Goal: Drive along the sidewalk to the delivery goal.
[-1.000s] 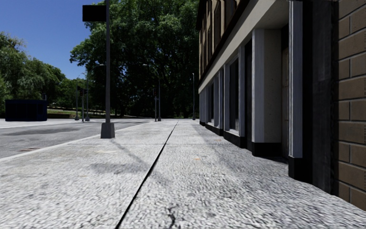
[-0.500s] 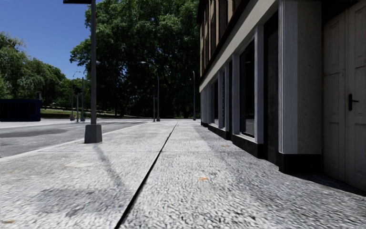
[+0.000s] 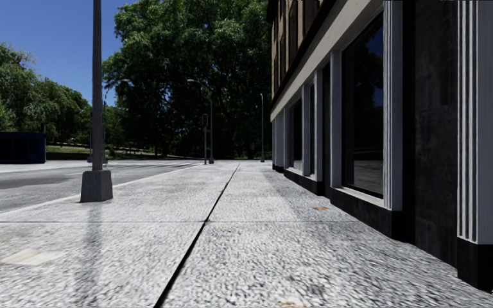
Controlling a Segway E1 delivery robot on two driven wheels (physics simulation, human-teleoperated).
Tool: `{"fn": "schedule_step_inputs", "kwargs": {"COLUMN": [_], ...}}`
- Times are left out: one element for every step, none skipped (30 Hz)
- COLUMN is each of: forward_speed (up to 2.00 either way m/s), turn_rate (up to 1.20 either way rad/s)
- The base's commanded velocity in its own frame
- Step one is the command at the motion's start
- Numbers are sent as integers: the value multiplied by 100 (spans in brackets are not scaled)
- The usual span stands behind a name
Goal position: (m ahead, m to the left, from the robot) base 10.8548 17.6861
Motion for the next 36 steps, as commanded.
{"fn": "schedule_step_inputs", "kwargs": {"forward_speed": [200,200,200,200,200,200,200,200,200,200,200,200,200,200,200,200,200,200,200,200,200,200,200,200,200,200,200,200,200,200,200,200,200,200,200,200], "turn_rate": [0,0,0,0,0,0,0,0,0,0,0,0,0,0,0,0,0,0,0,0,0,0,0,0,0,0,0,0,0,0,0,0,0,0,0,0]}}
